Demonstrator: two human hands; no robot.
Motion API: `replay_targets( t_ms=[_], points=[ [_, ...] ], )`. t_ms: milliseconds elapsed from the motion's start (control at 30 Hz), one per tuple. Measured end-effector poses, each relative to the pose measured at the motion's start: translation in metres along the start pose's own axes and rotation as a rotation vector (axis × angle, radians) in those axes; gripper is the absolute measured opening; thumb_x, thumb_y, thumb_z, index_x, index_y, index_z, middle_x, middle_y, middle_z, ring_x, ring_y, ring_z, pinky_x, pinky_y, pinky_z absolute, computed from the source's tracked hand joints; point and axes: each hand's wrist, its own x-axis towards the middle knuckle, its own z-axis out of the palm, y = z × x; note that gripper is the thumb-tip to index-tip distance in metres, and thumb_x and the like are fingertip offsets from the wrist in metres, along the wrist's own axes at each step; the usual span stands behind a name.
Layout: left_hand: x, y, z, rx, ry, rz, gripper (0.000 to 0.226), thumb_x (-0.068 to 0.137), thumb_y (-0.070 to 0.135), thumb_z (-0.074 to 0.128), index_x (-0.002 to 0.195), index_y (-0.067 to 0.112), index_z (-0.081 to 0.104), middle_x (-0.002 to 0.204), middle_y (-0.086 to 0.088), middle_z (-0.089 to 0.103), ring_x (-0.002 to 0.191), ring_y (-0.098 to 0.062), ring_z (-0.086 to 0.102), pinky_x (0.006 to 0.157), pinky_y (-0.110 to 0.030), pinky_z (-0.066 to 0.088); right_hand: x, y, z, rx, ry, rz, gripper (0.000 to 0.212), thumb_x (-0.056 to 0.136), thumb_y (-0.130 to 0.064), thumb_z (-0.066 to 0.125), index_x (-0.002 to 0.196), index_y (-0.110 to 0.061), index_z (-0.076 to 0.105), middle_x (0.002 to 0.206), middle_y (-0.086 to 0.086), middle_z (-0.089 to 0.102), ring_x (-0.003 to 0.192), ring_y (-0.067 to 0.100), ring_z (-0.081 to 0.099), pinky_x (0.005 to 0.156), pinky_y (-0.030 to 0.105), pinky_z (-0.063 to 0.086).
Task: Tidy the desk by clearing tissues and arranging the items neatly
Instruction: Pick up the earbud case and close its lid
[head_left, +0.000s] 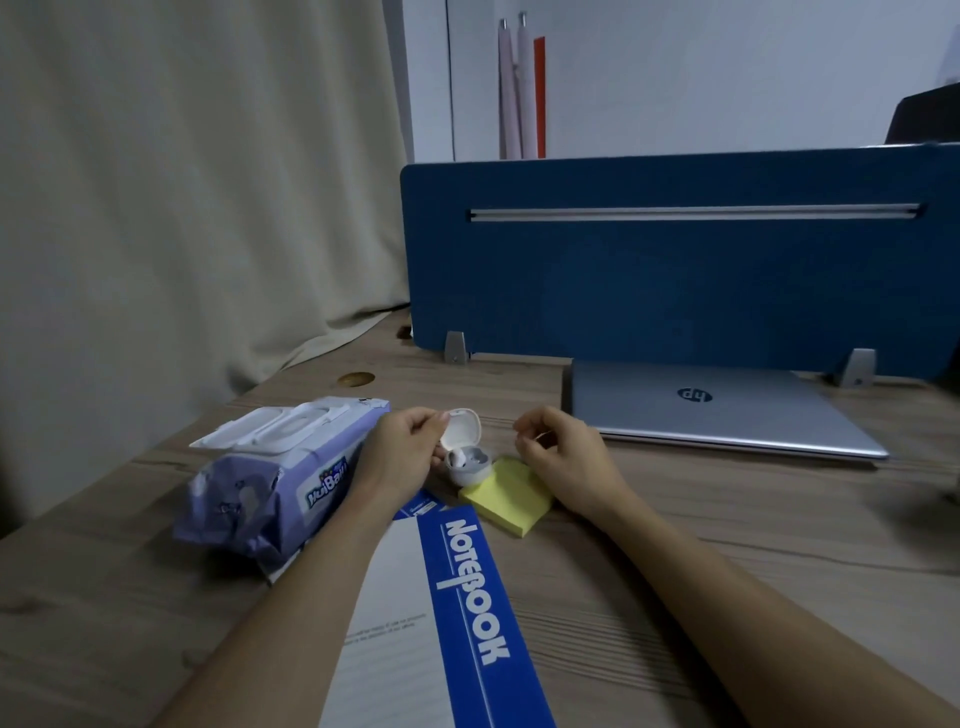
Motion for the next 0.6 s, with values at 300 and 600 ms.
replay_targets(
  t_ms=[300,600],
  points=[
    [-0.002,0.008,-0.012,0.252,0.180,0.089,0.032,0.096,0.035,0.053,0.073,0.017,0.064,0.063,0.003,0.065,0.064,-0.016,0.063,0.061,-0.034,0.050,0.027,0.005,0.007,-0.049,-0.164,0.012,0.025,0.087,-0.036,0.067,0.111,-0.028,0.064,0.107,-0.013,0.064,0.095,0.004,0.059,0.078,0.021,0.047],
    [-0.004,0.010,-0.009,0.282,0.199,0.070,0.033,0.097,0.031,0.052,0.069,0.018,0.061,0.059,0.004,0.061,0.056,-0.009,0.056,0.050,-0.025,0.037,0.032,0.000,0.011,-0.173,-0.474,-0.105,0.024,0.093,-0.037,0.059,0.116,-0.035,0.064,0.117,-0.009,0.059,0.102,0.009,0.056,0.084,0.032,0.048]
  ],
)
